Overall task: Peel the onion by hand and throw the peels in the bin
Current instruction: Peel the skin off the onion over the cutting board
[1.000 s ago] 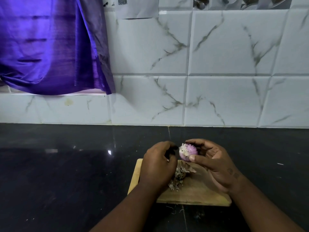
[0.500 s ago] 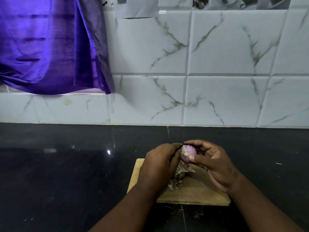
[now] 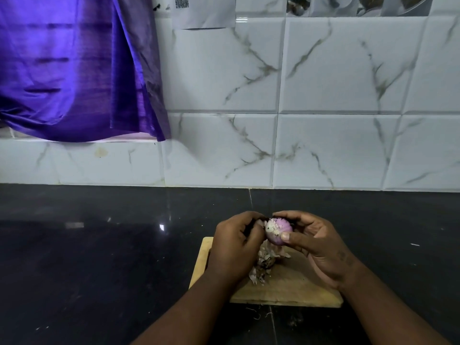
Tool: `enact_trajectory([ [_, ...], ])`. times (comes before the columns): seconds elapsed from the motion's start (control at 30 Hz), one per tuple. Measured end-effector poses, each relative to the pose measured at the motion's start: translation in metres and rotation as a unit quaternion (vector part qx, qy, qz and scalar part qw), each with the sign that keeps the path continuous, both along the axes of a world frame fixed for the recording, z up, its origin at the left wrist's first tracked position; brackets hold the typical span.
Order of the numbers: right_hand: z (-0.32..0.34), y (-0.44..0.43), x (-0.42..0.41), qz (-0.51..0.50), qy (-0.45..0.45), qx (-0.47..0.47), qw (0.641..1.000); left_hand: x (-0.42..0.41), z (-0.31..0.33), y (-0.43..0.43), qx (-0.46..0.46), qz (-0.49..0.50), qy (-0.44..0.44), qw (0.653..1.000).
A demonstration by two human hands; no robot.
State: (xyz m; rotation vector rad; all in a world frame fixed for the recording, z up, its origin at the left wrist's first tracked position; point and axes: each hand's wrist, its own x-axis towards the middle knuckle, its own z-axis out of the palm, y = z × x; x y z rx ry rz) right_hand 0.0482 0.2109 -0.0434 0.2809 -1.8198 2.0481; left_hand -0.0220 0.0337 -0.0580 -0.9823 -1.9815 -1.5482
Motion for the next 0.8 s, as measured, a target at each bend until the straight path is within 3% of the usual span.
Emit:
enact_trajectory([
  [0.13, 0.001, 0.0, 0.0, 0.01, -0.001, -0.012, 1.0, 0.002, 0.0, 0.0, -0.005, -0.056, -0.017, 0.998],
  [0.53, 0.003, 0.003, 0.003, 0.009, -0.021, 0.005, 1.0, -0.001, 0.0, -0.004, -0.056, -0.027, 0.036, 0.997],
  [0.8, 0.004, 0.004, 0.005, 0.014, -0.037, 0.012, 0.999, -0.001, 0.007, -0.011, -0.131, 0.01, 0.143, 0.981],
])
